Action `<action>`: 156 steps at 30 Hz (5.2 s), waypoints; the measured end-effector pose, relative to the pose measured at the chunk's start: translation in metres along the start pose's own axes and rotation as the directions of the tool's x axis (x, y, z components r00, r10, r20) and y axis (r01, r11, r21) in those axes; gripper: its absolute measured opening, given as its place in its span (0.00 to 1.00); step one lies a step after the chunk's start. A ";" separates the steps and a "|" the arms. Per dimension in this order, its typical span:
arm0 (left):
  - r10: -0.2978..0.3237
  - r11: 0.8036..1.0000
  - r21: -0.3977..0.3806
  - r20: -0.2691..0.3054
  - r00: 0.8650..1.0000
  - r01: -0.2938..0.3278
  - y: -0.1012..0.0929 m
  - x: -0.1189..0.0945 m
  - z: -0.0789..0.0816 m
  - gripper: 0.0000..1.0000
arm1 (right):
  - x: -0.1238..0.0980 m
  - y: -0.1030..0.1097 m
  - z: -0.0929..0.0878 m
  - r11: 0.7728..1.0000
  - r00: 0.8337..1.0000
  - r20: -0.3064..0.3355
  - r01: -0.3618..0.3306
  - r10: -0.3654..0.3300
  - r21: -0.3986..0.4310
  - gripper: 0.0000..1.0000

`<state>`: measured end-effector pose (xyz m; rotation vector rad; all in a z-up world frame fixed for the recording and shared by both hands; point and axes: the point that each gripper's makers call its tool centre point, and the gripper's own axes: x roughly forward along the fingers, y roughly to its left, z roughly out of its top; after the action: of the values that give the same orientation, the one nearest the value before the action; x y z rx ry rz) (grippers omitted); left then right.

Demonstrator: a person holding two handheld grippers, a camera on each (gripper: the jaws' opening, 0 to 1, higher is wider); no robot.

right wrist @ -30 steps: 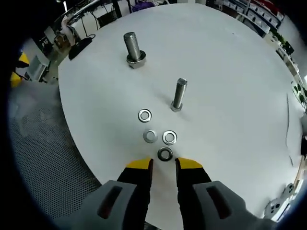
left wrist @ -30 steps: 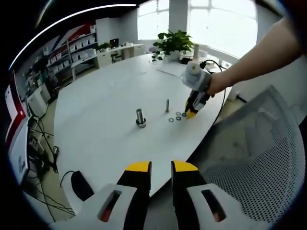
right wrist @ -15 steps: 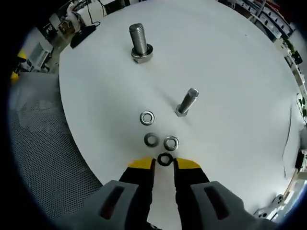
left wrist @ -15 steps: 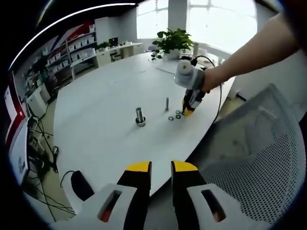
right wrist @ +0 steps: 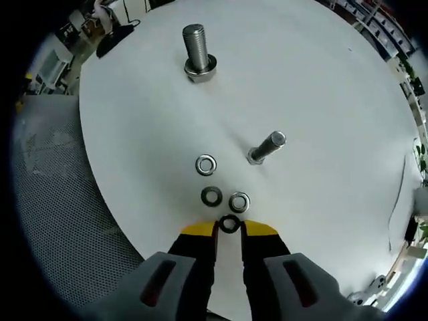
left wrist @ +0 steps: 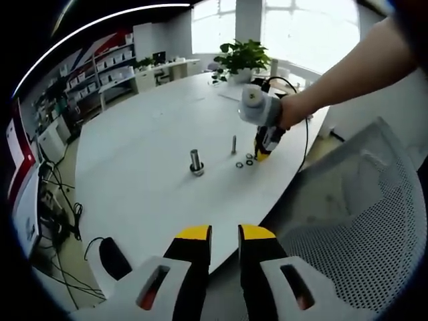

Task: Place the washer onto the threaded stud by aligning its center hole with the stud, sliding it down to the base, and recovering from edge contact or off-axis alignment until the washer reaches the visible bottom stop.

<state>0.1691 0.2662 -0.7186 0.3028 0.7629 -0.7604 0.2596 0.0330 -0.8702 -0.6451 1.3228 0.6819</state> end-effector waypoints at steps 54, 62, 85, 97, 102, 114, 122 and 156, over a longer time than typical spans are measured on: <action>0.022 1.000 0.010 0.009 1.000 -0.022 0.003 -0.001 0.001 0.13 | -0.037 -0.001 0.008 1.000 0.989 0.149 -0.001 0.005 -0.027 0.14; 0.027 1.000 0.010 0.009 1.000 -0.027 0.004 -0.002 0.001 0.13 | -0.055 -0.008 0.030 0.995 0.982 0.188 0.023 -0.005 -0.092 0.14; 0.036 0.999 0.016 0.007 0.999 -0.036 0.005 -0.002 0.001 0.13 | -0.067 -0.017 0.062 0.976 0.980 0.195 0.074 -0.033 -0.204 0.14; 0.038 0.999 0.021 -0.007 0.999 -0.038 0.005 -0.001 -0.002 0.13 | -0.058 -0.027 0.072 0.974 0.979 0.198 0.081 -0.039 -0.211 0.14; 0.030 1.000 0.010 -0.010 0.999 -0.030 0.005 0.000 -0.002 0.13 | -0.055 -0.029 0.072 0.976 0.980 0.193 0.077 -0.037 -0.205 0.14; 0.031 0.999 -0.011 -0.008 0.999 -0.031 0.007 0.000 -0.002 0.13 | -0.049 -0.025 0.072 0.979 0.984 0.175 0.070 -0.036 -0.194 0.14; 0.033 0.999 -0.011 -0.009 0.999 -0.033 0.007 0.000 -0.003 0.13 | -0.034 -0.027 0.070 0.972 0.990 0.136 0.061 -0.031 -0.225 0.14; 0.041 0.999 -0.035 -0.010 0.999 -0.042 0.010 0.000 -0.004 0.13 | 0.008 -0.027 0.069 0.985 0.998 0.055 0.009 0.001 -0.170 0.17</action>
<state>0.1747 0.2754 -0.7212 0.2900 0.7757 -0.7064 0.3256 0.0683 -0.8673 -0.7613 1.2208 0.8099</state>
